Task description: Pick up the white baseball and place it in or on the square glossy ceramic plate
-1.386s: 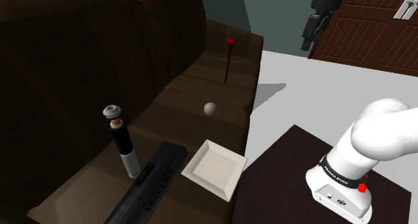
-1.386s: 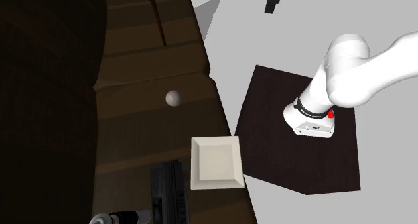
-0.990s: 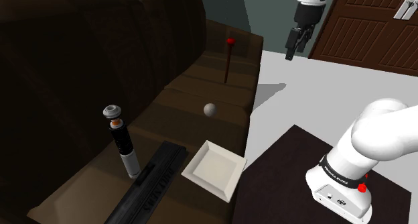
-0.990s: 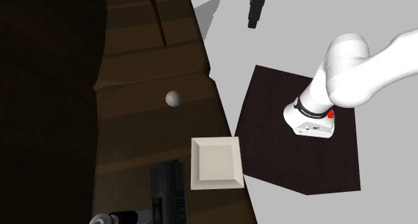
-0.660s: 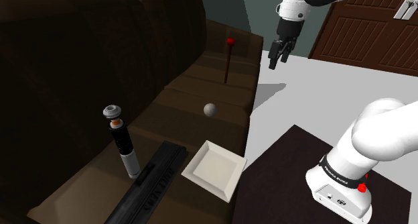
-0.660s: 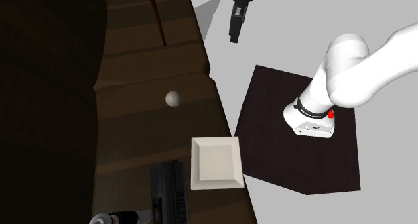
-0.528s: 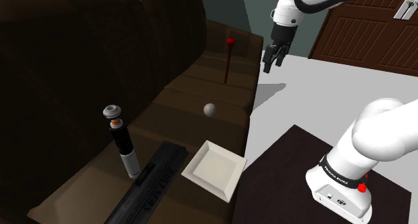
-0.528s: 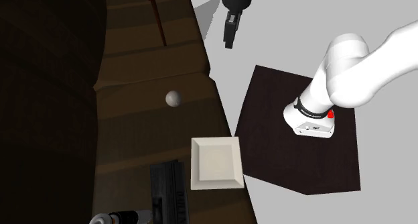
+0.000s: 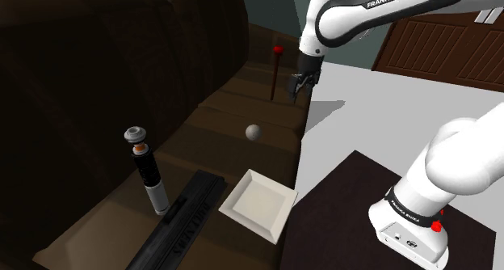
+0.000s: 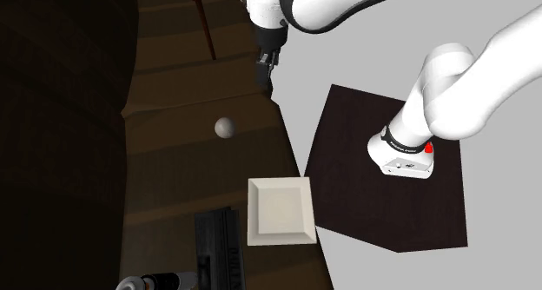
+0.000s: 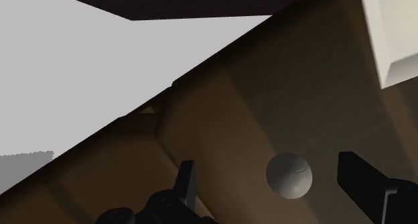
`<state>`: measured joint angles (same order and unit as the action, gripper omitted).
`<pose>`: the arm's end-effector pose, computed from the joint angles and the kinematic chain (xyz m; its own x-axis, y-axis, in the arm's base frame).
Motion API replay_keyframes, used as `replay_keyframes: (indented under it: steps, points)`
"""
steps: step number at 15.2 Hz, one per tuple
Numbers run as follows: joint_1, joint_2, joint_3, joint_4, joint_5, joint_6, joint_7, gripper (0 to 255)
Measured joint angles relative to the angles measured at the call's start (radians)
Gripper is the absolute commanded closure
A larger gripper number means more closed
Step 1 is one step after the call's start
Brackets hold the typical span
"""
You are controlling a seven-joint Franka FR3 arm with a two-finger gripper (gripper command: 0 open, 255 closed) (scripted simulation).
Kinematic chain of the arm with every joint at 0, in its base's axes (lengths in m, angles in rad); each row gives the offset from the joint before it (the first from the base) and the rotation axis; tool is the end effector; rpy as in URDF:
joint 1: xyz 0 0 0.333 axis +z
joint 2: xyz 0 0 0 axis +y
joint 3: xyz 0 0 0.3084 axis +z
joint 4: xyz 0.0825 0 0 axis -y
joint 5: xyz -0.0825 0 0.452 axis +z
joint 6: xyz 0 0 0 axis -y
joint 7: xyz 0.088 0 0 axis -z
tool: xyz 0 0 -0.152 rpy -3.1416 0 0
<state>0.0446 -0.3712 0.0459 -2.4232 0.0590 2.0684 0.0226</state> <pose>0.4920 0.0490 0.3636 0.9992 0.0369 0.0150 0.0374 -0.9987 -0.0360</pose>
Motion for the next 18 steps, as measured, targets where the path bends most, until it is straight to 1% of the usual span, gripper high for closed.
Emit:
replay_keyframes:
  steps: [5, 9, 11, 15, 18]
  points:
    - [0.016, 0.160, 0.008, 0.031, 0.044, 0.143, 0.003, 0]
    - [0.032, 0.326, 0.021, 0.104, 0.081, 0.247, 0.009, 0]
    - [0.040, 0.382, 0.028, 0.134, 0.099, 0.280, 0.011, 0]
    - [0.049, 0.539, 0.040, 0.225, 0.134, 0.359, 0.005, 0]
    - [0.054, 0.596, 0.047, 0.252, 0.144, 0.394, 0.006, 0]
